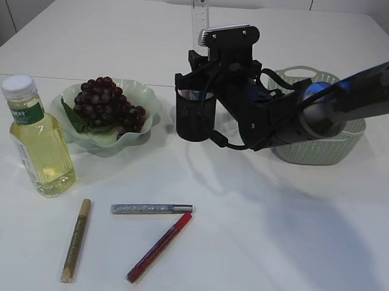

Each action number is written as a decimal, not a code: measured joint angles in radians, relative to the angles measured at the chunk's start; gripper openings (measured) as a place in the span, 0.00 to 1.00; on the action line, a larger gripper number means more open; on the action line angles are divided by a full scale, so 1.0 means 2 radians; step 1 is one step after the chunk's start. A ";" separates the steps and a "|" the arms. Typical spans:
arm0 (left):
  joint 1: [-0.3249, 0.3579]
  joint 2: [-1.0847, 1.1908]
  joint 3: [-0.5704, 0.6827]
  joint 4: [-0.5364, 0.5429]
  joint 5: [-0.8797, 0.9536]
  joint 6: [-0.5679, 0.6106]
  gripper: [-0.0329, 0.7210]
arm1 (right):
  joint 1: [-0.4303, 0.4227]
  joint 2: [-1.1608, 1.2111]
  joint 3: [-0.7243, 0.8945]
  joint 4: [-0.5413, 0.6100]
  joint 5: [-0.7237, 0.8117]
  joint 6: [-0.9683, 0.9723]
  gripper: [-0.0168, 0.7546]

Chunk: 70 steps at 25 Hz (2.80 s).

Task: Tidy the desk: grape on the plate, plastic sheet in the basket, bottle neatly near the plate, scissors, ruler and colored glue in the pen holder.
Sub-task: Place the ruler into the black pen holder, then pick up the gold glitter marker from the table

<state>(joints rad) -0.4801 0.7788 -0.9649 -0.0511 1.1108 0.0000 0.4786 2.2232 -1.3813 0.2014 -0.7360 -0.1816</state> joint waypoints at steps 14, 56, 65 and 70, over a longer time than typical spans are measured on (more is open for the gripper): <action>0.000 0.000 0.000 0.000 -0.002 0.000 0.55 | 0.000 0.000 0.000 0.000 0.012 0.000 0.48; 0.000 0.010 0.000 0.011 -0.039 -0.015 0.60 | 0.000 -0.368 0.000 0.034 0.971 0.057 0.48; 0.000 0.049 0.000 0.009 -0.036 -0.021 0.60 | 0.000 -0.373 0.000 0.050 0.983 0.099 0.48; 0.000 0.078 0.000 0.004 -0.036 -0.024 0.60 | 0.000 -0.383 0.000 0.053 0.984 0.101 0.48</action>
<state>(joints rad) -0.4801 0.9340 -0.9649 -0.0438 1.0397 -0.0474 0.4786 1.4571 -1.3813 0.3074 1.2317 0.0209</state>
